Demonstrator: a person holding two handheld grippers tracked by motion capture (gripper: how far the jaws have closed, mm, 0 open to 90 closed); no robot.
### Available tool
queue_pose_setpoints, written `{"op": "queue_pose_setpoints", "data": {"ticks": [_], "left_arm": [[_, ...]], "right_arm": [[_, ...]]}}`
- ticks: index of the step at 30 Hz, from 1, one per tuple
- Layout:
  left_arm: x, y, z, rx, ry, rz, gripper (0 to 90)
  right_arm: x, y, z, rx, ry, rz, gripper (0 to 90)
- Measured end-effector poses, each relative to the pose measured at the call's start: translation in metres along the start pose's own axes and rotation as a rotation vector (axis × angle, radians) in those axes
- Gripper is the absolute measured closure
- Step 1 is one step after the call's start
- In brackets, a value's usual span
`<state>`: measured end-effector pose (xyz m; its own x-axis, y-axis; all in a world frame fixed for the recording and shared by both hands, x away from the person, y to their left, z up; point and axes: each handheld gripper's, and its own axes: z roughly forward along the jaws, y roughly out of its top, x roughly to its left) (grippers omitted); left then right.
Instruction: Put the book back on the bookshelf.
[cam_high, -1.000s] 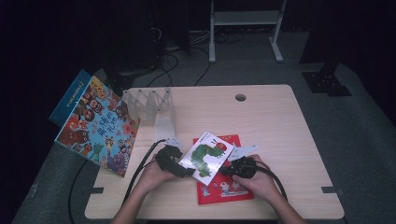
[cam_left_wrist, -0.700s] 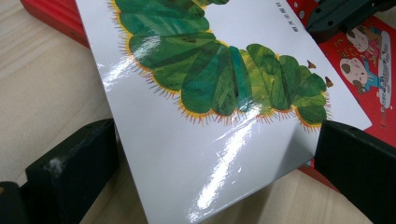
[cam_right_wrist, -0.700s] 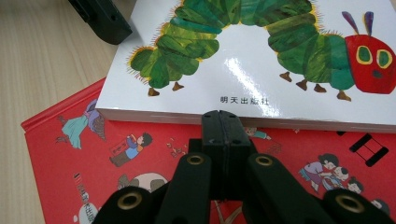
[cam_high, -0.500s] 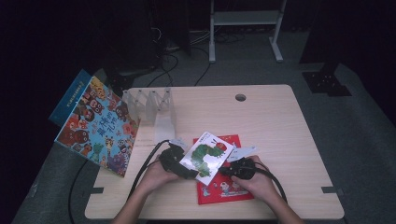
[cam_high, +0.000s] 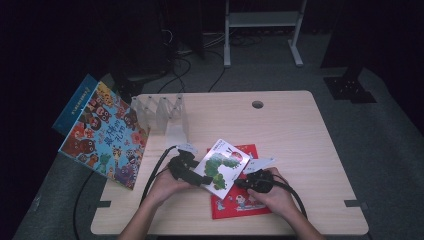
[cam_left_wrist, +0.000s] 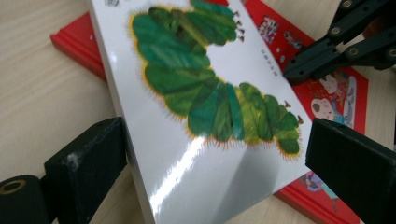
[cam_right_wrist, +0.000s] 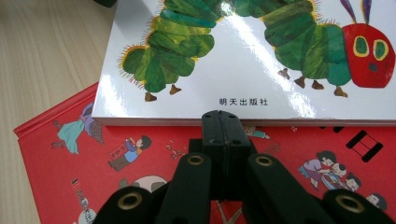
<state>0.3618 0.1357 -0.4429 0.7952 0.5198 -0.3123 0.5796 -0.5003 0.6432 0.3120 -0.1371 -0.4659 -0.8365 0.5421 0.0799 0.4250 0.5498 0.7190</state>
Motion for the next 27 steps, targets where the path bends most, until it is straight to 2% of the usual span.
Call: {"op": "queue_pose_setpoints", "data": {"ticks": [5, 9, 13, 14, 15, 16, 18, 19, 21, 22, 23, 26, 27], "left_arm": [[0.002, -0.002, 0.002, -0.004, -0.007, -0.015, 4.6], [0.006, -0.005, 0.008, 0.011, -0.005, -0.026, 4.7], [0.007, -0.003, 0.013, 0.014, -0.005, -0.014, 4.7], [0.007, -0.001, 0.014, 0.022, 0.007, 0.005, 4.7], [0.007, -0.001, 0.014, 0.022, 0.007, 0.005, 4.8], [0.009, -0.001, 0.013, 0.023, 0.013, 0.022, 5.5], [0.012, -0.002, 0.011, 0.015, 0.015, 0.027, 8.5], [0.015, -0.003, 0.008, 0.016, 0.0, 0.028, 10.4], [0.016, -0.004, 0.006, 0.015, 0.0, 0.023, 10.5], [0.017, -0.006, 0.001, 0.049, 0.037, 0.035, 10.0], [0.017, -0.006, 0.001, 0.049, 0.037, 0.035, 8.8], [0.021, -0.012, 0.0, 0.105, 0.029, 0.007, 8.4], [0.021, -0.012, 0.0, 0.105, 0.029, 0.007, 8.1]], "right_arm": [[0.0, 0.0, 0.0, -0.004, -0.001, 0.004, 89.4], [0.001, 0.0, 0.0, -0.006, -0.003, 0.003, 89.4], [0.002, 0.0, -0.001, 0.003, 0.002, 0.003, 89.4], [0.004, 0.0, -0.001, 0.003, 0.019, 0.006, 89.4], [0.004, 0.0, -0.001, 0.003, 0.019, 0.006, 89.4], [0.007, 0.0, 0.001, 0.002, 0.021, 0.0, 89.4], [0.009, 0.001, 0.002, -0.003, 0.036, -0.001, 89.4], [0.01, 0.001, 0.003, -0.003, 0.038, -0.004, 89.4], [0.011, 0.002, 0.003, -0.001, 0.036, -0.009, 89.4], [0.012, 0.002, 0.003, 0.002, 0.03, -0.016, 89.3], [0.012, 0.002, 0.003, 0.002, 0.03, -0.016, 89.3], [0.014, 0.002, 0.005, 0.005, 0.053, -0.021, 89.3], [0.014, 0.002, 0.005, 0.005, 0.053, -0.021, 89.3]]}}
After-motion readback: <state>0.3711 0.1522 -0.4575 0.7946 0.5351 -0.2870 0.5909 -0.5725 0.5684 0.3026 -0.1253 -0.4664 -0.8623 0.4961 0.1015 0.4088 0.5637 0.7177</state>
